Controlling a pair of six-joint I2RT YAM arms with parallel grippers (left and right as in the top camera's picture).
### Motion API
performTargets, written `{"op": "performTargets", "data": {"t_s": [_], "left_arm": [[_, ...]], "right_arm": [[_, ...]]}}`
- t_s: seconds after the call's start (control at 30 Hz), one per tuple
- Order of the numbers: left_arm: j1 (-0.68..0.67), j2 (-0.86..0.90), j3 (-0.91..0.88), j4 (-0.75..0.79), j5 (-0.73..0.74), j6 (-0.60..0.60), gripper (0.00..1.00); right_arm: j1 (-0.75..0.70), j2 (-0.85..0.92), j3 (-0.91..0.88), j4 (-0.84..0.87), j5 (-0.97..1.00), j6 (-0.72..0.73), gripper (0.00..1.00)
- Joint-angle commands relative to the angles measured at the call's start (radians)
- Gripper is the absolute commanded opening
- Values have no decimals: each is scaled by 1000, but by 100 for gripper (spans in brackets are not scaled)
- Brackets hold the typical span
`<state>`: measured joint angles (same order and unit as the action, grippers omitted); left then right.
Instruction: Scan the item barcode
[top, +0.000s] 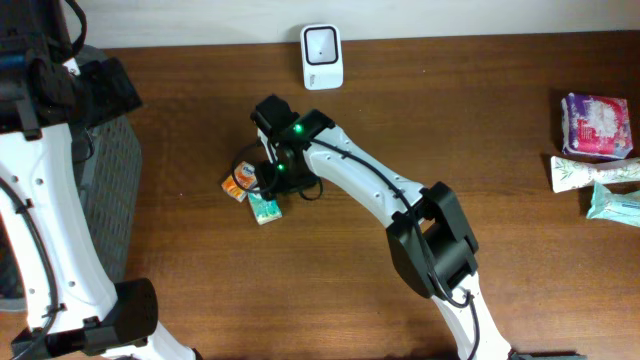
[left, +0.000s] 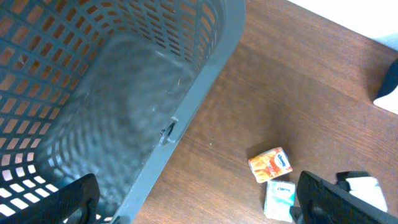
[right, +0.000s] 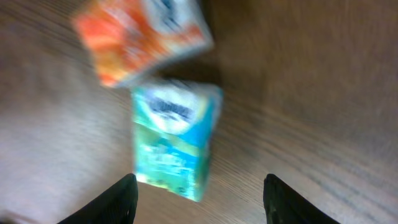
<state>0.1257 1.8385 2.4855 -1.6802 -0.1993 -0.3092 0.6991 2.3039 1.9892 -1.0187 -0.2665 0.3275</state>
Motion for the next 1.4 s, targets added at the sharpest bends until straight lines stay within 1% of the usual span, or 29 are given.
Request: {"op": "performTargets", "data": {"t_s": [0.0, 0.07, 0.2, 0.27, 0.3, 0.33, 0.37, 0.4, 0.47, 0.5, 0.53, 0.6, 0.67, 0.7, 0.77, 0.87, 0.93, 0.97, 1.07, 1.13, 1.17, 1.2, 1.23, 1.27, 1.3, 1.33, 1.37], "left_arm": [[3, -8, 13, -1, -7, 12, 99], [3, -8, 13, -1, -7, 12, 99], [3, -8, 13, -1, -7, 12, 99], [3, -8, 13, -2, -7, 12, 99], [3, -8, 13, -1, -7, 12, 99], [3, -8, 13, -1, -7, 12, 99], [3, -8, 13, -1, -7, 12, 99], [3, -8, 13, -1, -7, 12, 99], [3, -8, 13, -1, -7, 12, 99], [3, -8, 13, -1, -7, 12, 99], [3, -8, 13, -1, -7, 12, 99], [3, -8, 13, -1, -7, 12, 99], [3, -8, 13, -1, -7, 12, 99], [3, -8, 13, -1, -7, 12, 99], [3, -8, 13, -1, -7, 12, 99], [2, -8, 13, -1, -7, 12, 99], [2, -8, 13, -1, -7, 12, 99], [2, -8, 13, -1, -7, 12, 99], [2, -8, 13, -1, -7, 12, 99], [2, -8, 13, -1, -7, 12, 99], [2, -8, 13, -1, -7, 12, 99], [2, -8, 13, -1, -7, 12, 99], [2, -8, 13, -1, -7, 12, 99], [2, -8, 13, -1, -7, 12, 99], [2, -8, 13, -1, -7, 12, 99], [2, -8, 13, -1, -7, 12, 99], [2, -8, 13, -1, -7, 12, 99]], "right_arm": [[8, 11, -115, 92, 11, 25, 59], [8, 11, -156, 150, -47, 24, 50], [9, 11, -173, 198, -67, -3, 50], [8, 11, -227, 267, -105, -2, 50], [8, 11, -248, 297, -116, -2, 46], [8, 11, -263, 314, -115, -6, 27], [7, 11, -266, 307, -114, -6, 4], [6, 9, -264, 296, -115, -6, 4], [-6, -24, -238, 220, -84, -5, 4], [-21, -68, -190, 113, 42, -5, 4], [-25, -95, -156, 45, 148, -4, 4], [-26, -153, -76, -104, 444, 37, 4], [-26, -169, -60, -231, 683, 84, 4], [-27, -157, -100, -255, 792, 161, 4], [-28, -151, -187, -225, 896, 229, 4], [-27, -151, -335, -104, 907, 228, 4], [-25, -151, -355, -98, 889, 227, 17], [-24, -151, -354, -94, 827, 223, 24], [-23, -151, -354, -39, 568, 124, 29], [-24, -151, -336, -6, 446, 114, 29], [-24, -151, -313, -17, 445, 112, 33], [-27, -151, -291, -29, 453, 82, 43], [-35, -151, -260, -62, 504, 69, 53], [-44, -151, -239, -93, 575, 69, 57], [-61, -151, -231, -114, 643, 69, 70], [-79, -151, -231, -118, 649, 68, 72], [-100, -151, -235, -118, 649, 68, 70]]}}
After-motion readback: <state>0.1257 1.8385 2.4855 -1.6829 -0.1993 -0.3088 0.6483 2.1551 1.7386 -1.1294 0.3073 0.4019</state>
